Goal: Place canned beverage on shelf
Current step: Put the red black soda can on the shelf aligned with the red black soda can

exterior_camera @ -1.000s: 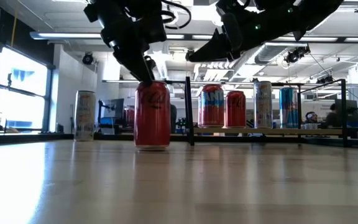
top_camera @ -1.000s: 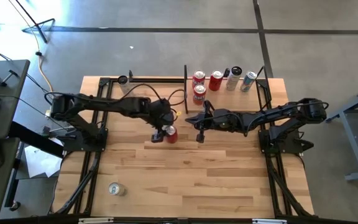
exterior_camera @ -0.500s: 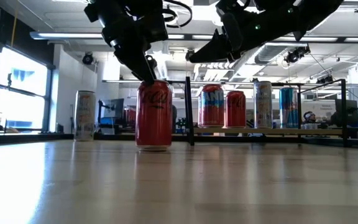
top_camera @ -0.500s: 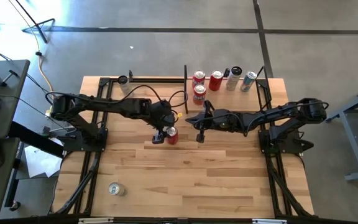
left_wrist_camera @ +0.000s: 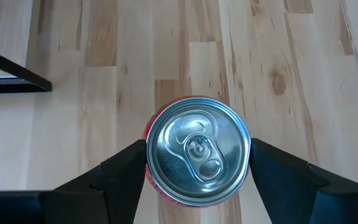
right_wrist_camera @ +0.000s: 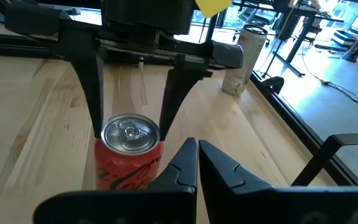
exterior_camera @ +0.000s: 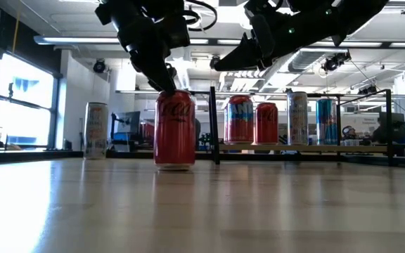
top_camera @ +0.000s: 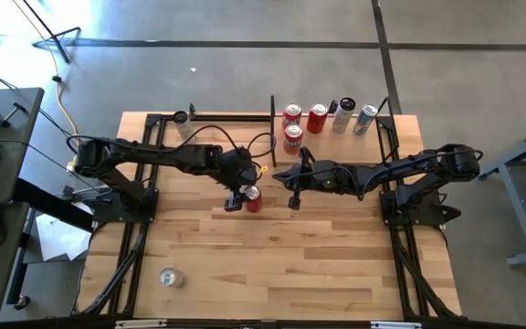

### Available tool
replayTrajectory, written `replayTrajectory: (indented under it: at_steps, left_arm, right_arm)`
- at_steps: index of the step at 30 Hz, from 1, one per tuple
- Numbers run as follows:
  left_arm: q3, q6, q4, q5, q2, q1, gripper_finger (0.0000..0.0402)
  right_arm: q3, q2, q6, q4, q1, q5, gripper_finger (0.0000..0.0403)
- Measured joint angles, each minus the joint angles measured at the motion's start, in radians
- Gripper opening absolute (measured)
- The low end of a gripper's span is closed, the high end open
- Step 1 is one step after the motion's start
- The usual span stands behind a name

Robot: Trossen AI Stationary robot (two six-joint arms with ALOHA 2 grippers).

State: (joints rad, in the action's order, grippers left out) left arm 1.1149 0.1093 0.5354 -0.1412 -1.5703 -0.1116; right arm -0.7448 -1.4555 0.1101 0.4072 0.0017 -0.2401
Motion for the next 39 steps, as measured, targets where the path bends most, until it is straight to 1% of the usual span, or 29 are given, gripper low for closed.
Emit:
replayTrajectory:
  at_steps: [8,11,19,22,27,30,33,36,39]
  left_arm:
    - [-0.001,0.025,-0.002,-0.028,0.0,0.002,0.0262]
    - [-0.001,0.023,-0.004,-0.036,-0.001,0.003,0.0277]
    - [-0.002,0.014,-0.009,-0.031,-0.001,0.002,0.034]
    - [0.012,0.011,0.004,-0.004,-0.001,0.002,0.0349]
    - [0.086,0.007,0.065,0.004,-0.001,0.003,0.0351]
    - [0.125,0.047,0.12,0.004,0.013,0.013,0.0351]
    - [0.124,0.038,0.142,0.048,0.045,0.039,0.0342]
    - [0.073,-0.022,0.159,0.122,0.104,0.071,0.0311]
    - [-0.053,-0.124,0.085,0.136,0.191,0.105,0.026]
  right_arm:
    - [0.0,0.0,0.001,0.0,0.0,0.0,0.0]
    - [0.0,0.0,0.0,0.0,0.0,0.0,0.0]
    - [0.0,0.0,0.0,0.0,0.0,0.0,0.0]
    - [0.0,0.003,0.001,0.0,0.0,0.0,0.0]
    - [0.0,0.003,0.003,-0.005,0.0,0.0,0.0]
    - [0.0,0.004,0.003,-0.009,0.0,0.0,0.0]
    - [0.0,0.004,0.003,-0.016,0.0,0.0,0.0]
    - [0.0,0.004,0.003,-0.023,0.0,0.0,0.0]
    - [0.0,0.004,0.003,-0.031,0.0,0.0,0.0]
